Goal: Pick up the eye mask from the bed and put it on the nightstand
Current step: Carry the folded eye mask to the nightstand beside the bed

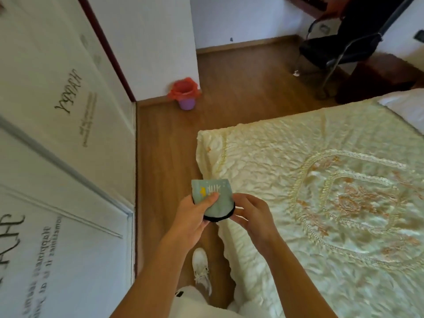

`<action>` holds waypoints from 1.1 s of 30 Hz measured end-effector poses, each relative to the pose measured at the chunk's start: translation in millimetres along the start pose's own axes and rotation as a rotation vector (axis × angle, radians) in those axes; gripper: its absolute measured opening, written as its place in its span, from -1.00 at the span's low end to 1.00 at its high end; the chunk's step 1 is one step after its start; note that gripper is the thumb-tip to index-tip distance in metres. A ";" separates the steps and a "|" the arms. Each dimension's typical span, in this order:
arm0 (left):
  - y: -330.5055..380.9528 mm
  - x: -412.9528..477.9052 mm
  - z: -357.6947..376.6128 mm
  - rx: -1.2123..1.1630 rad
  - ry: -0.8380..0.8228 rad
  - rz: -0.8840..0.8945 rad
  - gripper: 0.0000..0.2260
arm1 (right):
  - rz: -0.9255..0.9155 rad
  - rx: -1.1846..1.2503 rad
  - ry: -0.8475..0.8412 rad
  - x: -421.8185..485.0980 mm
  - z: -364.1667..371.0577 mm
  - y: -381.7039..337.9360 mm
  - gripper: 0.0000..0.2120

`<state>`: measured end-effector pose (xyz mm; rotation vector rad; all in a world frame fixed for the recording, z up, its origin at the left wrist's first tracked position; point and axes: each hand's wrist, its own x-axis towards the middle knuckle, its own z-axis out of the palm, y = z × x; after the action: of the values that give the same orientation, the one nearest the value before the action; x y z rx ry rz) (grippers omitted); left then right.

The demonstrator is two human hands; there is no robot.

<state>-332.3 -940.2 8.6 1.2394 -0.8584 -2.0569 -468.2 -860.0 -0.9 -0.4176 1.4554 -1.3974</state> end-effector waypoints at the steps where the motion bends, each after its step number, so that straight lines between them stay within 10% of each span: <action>1: 4.0 -2.2 -10.4 -0.020 0.027 0.021 -0.58 | 0.006 -0.011 -0.027 3.1 10.9 0.3 -0.80; 33: 286.9 280.5 -245.6 -0.110 0.186 0.122 -0.75 | 0.082 -0.101 -0.245 336.1 370.6 -72.3 -0.85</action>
<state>-178.6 -1384.4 -8.3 1.2638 -0.7071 -1.8348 -328.1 -1345.8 -2.3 -0.5670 1.3295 -1.1671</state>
